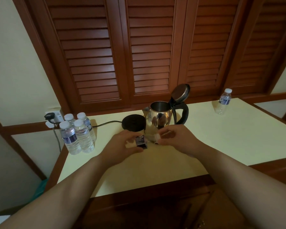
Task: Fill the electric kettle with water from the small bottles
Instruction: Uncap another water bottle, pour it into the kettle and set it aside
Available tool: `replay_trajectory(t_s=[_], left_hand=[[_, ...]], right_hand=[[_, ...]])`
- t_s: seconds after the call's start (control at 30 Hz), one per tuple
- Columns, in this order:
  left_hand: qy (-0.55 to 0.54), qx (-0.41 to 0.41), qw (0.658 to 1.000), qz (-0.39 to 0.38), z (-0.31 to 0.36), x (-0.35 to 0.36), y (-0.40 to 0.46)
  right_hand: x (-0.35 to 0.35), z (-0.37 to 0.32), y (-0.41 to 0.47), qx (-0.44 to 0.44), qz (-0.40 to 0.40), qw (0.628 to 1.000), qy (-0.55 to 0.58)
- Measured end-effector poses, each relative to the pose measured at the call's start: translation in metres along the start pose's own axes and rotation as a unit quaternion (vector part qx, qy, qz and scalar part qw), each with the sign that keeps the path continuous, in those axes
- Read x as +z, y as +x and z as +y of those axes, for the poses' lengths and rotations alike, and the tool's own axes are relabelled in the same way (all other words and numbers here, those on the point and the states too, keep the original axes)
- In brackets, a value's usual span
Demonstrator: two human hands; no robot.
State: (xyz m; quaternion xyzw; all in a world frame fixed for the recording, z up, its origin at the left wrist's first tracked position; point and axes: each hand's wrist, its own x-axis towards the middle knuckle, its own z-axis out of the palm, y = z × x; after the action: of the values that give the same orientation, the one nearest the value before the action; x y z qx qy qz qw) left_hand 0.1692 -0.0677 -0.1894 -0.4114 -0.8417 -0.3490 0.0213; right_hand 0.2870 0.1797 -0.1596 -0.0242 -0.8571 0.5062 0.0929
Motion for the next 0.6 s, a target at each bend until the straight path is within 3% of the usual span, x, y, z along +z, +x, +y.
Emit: replay_trajectory(t_s=[0.13, 0.3, 0.43, 0.6], left_hand=[[0.01, -0.008, 1.0, -0.004, 0.019, 0.007, 0.011], [0.004, -0.021, 1.0, 0.002, 0.055, 0.038, 0.025], [-0.034, -0.031, 0.999, -0.007, 0.082, 0.064, 0.041], [-0.04, -0.029, 0.999, 0.004, 0.112, 0.106, 0.062]], right_hand=[[-0.022, 0.007, -0.001, -0.001, -0.018, 1.0, 0.004], [-0.049, 0.02, -0.005, 0.07, -0.047, 0.995, -0.043], [-0.086, 0.038, -0.009, 0.032, -0.049, 0.998, -0.023], [-0.134, 0.064, -0.009, 0.021, -0.085, 0.987, -0.133]])
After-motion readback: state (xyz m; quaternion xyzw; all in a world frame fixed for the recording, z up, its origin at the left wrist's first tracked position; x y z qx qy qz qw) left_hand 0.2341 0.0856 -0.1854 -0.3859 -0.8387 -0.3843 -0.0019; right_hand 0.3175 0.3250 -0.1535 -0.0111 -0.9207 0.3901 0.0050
